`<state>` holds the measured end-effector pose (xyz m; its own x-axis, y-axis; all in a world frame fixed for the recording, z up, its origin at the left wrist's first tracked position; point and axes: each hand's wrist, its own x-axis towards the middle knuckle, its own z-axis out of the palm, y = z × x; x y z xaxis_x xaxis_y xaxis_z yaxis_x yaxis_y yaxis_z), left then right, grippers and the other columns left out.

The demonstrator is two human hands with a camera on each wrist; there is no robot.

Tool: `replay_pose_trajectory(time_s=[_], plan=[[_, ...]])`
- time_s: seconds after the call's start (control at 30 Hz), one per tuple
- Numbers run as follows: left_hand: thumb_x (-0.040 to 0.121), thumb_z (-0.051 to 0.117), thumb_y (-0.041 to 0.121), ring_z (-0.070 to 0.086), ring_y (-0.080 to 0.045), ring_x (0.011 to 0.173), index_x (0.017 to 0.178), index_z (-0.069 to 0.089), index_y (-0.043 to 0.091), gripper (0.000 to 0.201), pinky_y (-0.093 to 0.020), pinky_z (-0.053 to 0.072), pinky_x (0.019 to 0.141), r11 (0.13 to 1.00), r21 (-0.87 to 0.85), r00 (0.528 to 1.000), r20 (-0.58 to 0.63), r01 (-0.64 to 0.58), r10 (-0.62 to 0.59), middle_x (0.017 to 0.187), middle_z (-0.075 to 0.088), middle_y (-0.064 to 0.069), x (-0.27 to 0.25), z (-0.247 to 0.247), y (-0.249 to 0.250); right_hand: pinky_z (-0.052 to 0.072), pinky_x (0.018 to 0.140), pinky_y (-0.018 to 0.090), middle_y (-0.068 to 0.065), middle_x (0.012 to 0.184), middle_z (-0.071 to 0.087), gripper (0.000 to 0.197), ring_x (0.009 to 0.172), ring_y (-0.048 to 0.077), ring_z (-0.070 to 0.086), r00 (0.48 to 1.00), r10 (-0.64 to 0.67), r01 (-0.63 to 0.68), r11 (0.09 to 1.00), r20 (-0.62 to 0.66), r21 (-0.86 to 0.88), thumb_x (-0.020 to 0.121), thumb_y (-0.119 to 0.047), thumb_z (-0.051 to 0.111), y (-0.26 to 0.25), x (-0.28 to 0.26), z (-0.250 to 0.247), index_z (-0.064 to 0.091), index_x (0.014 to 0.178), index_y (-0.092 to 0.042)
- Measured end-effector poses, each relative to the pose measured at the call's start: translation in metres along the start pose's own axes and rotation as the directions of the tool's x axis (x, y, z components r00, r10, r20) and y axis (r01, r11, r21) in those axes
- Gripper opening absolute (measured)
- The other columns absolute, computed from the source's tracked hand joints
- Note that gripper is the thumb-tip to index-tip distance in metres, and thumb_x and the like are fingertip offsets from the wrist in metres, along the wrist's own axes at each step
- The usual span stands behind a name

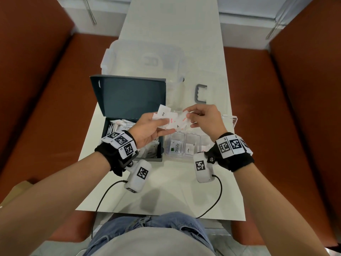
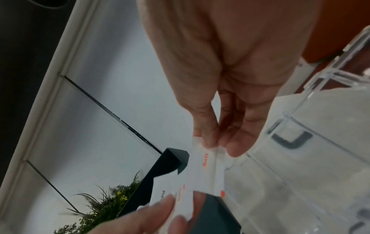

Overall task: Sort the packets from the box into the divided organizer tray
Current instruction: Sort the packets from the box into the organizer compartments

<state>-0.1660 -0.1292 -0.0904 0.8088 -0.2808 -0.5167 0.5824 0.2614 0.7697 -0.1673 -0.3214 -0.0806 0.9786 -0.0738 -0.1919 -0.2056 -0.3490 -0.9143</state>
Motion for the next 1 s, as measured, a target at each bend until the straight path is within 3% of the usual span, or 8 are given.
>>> replay_pose_trajectory(time_s=[0.1, 0.33, 0.43, 0.53, 0.63, 0.73, 0.87, 1.0], plan=[[0.090, 0.060, -0.003, 0.072, -0.023, 0.092, 0.104, 0.065, -0.002, 0.015, -0.026, 0.059, 0.069, 0.998, 0.049, 0.999, -0.028, -0.043, 0.044, 0.100, 0.074, -0.011, 0.001, -0.004, -0.002, 0.057, 0.067, 0.025, 0.002, 0.068, 0.066, 0.015, 0.062, 0.011, 0.057, 0.998, -0.003, 0.003, 1.000, 0.066, -0.001, 0.088, -0.002, 0.063, -0.004, 0.002, -0.007, 0.073, 0.092, -0.013], [0.085, 0.069, 0.002, 0.072, -0.020, 0.092, 0.100, 0.068, 0.006, 0.016, -0.024, 0.058, 0.068, 0.990, 0.098, 0.993, -0.036, -0.105, 0.108, 0.097, 0.075, -0.006, 0.003, -0.007, -0.001, 0.058, 0.065, 0.026, 0.020, 0.084, 0.068, 0.013, 0.067, 0.018, 0.057, 0.986, -0.006, -0.002, 0.999, 0.169, 0.048, 0.085, -0.005, 0.069, -0.014, 0.005, 0.000, 0.072, 0.097, -0.010], [0.087, 0.067, 0.003, 0.072, -0.020, 0.091, 0.104, 0.067, 0.004, 0.017, -0.025, 0.058, 0.068, 0.992, 0.077, 0.995, -0.008, -0.099, 0.100, 0.099, 0.074, -0.007, 0.002, -0.005, -0.001, 0.059, 0.072, 0.035, 0.011, 0.076, 0.068, 0.015, 0.069, 0.021, 0.058, 0.988, 0.008, -0.011, 1.000, 0.155, 0.018, 0.084, -0.007, 0.071, -0.012, 0.009, 0.007, 0.072, 0.099, -0.006], [0.086, 0.067, 0.002, 0.072, -0.021, 0.091, 0.105, 0.066, 0.003, 0.019, -0.025, 0.058, 0.068, 0.993, 0.065, 0.996, 0.015, -0.094, 0.093, 0.099, 0.074, -0.008, 0.000, -0.004, 0.001, 0.059, 0.069, 0.031, 0.002, 0.074, 0.069, 0.012, 0.070, 0.016, 0.062, 0.990, -0.005, 0.003, 1.000, 0.143, 0.011, 0.083, -0.011, 0.073, -0.010, 0.011, 0.011, 0.074, 0.094, -0.008], [0.084, 0.068, 0.000, 0.072, -0.022, 0.093, 0.107, 0.066, 0.002, 0.023, -0.025, 0.058, 0.068, 0.993, 0.086, 0.996, 0.023, -0.085, 0.083, 0.101, 0.073, -0.010, 0.000, -0.005, 0.002, 0.059, 0.065, 0.028, 0.003, 0.077, 0.071, 0.002, 0.073, 0.014, 0.064, 0.989, -0.019, 0.018, 1.000, 0.144, 0.008, 0.082, -0.014, 0.074, -0.010, 0.010, 0.011, 0.073, 0.082, -0.015], [0.085, 0.067, -0.001, 0.072, -0.023, 0.093, 0.106, 0.066, 0.002, 0.021, -0.026, 0.059, 0.069, 0.992, 0.101, 0.997, 0.027, -0.080, 0.077, 0.101, 0.073, -0.010, 0.002, -0.003, 0.001, 0.060, 0.064, 0.031, 0.002, 0.073, 0.070, 0.006, 0.068, 0.015, 0.062, 0.991, -0.006, 0.008, 1.000, 0.135, -0.009, 0.081, -0.017, 0.075, -0.010, 0.010, 0.011, 0.071, 0.077, -0.017], [0.085, 0.068, -0.002, 0.072, -0.022, 0.092, 0.104, 0.066, 0.003, 0.020, -0.027, 0.059, 0.068, 0.988, 0.120, 0.995, 0.010, -0.097, 0.096, 0.102, 0.072, -0.011, 0.005, 0.002, -0.002, 0.059, 0.062, 0.032, 0.002, 0.070, 0.067, 0.008, 0.062, 0.015, 0.056, 0.991, 0.007, -0.006, 1.000, 0.134, -0.003, 0.081, -0.019, 0.076, -0.008, 0.008, 0.007, 0.071, 0.080, -0.013], [0.082, 0.071, -0.002, 0.072, -0.022, 0.091, 0.103, 0.066, 0.004, 0.022, -0.027, 0.059, 0.067, 0.985, 0.117, 0.992, -0.011, -0.124, 0.126, 0.100, 0.072, -0.010, 0.006, 0.008, -0.005, 0.059, 0.061, 0.031, 0.007, 0.068, 0.066, 0.010, 0.057, 0.016, 0.058, 0.989, 0.011, -0.017, 0.999, 0.146, 0.041, 0.078, -0.011, 0.077, -0.006, 0.007, -0.002, 0.070, 0.085, -0.011]])
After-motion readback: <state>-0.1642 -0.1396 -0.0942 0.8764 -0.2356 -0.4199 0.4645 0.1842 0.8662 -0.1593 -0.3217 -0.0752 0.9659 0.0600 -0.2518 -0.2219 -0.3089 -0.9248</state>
